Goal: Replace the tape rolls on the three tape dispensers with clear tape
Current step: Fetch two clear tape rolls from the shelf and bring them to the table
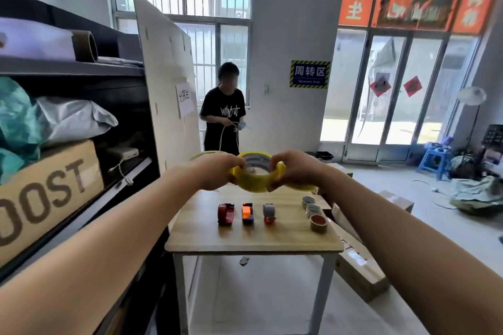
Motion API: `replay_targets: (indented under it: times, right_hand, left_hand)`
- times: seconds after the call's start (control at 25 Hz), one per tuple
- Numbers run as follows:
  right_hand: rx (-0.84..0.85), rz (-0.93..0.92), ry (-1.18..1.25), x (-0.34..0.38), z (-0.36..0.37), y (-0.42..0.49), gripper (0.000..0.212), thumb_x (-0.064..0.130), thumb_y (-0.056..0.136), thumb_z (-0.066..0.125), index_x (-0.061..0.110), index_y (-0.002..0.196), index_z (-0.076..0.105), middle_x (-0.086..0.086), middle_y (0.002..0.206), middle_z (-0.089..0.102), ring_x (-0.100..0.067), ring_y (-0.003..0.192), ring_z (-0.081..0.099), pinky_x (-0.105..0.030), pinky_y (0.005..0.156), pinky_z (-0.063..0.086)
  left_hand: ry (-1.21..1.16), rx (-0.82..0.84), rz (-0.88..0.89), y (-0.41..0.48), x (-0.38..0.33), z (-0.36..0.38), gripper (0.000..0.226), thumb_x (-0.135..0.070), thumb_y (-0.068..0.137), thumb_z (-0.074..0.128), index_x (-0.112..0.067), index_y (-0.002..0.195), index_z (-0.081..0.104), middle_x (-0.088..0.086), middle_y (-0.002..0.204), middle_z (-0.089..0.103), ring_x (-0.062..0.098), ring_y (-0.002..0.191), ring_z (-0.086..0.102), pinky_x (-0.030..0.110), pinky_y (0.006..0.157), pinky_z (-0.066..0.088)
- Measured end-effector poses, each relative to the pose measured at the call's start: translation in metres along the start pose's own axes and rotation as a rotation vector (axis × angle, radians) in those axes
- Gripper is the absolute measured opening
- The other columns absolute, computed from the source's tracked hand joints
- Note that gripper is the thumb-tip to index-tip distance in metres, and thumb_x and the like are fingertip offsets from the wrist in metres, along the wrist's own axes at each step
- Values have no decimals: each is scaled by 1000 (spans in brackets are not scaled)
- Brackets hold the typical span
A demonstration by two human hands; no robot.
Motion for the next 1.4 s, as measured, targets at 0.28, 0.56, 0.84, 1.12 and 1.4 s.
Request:
replay_targets:
  times: [0.28, 0.56, 0.84, 1.12, 1.4]
  right_hand:
    - [-22, 36, -68, -51, 6, 91, 35, 40, 60, 84, 33, 84, 58, 6, 102, 57, -17, 99, 54, -38, 84, 49]
    - [12, -14, -98, -122, -15, 199, 35, 44, 61, 82, 34, 84, 58, 6, 104, 59, -17, 97, 54, -34, 79, 48]
    - [23, -49, -106, -175, -36, 286, 33, 42, 62, 82, 32, 84, 58, 3, 110, 61, -18, 98, 56, -36, 81, 50]
    - [31, -50, -125, -201, -21, 361, 33, 44, 60, 82, 35, 79, 57, 8, 102, 58, -16, 94, 54, -28, 67, 41]
    - [-1, 9, -166, -211, -9, 453, 35, 49, 59, 81, 35, 79, 56, 9, 99, 57, -16, 94, 55, -32, 72, 48]
  left_hand:
    - [-49, 29, 47, 97, 38, 35, 33, -18, 89, 55, -34, 118, 53, -1, 109, 55, 19, 96, 53, 42, 83, 53]
    - [-3, -2, 26, 219, 68, 59, 30, -19, 89, 55, -32, 117, 52, 3, 105, 56, 21, 94, 55, 40, 84, 51]
    - [104, -9, -7, 314, 85, 67, 33, -18, 90, 52, -32, 120, 49, 3, 101, 57, 23, 93, 58, 40, 79, 51]
    - [126, -9, 2, 379, 131, 95, 33, -17, 89, 53, -33, 118, 51, -4, 90, 49, 17, 81, 50, 39, 75, 51]
    - [152, -34, 69, 450, 198, 112, 31, -17, 90, 50, -33, 116, 50, 0, 90, 51, 22, 82, 56, 43, 71, 54]
Point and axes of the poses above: each hand's wrist, its own y-axis towards the middle knuckle, its own z-axis out of the palm, x = y × z, the point moved 7 cm from there along y, towards the middle knuckle
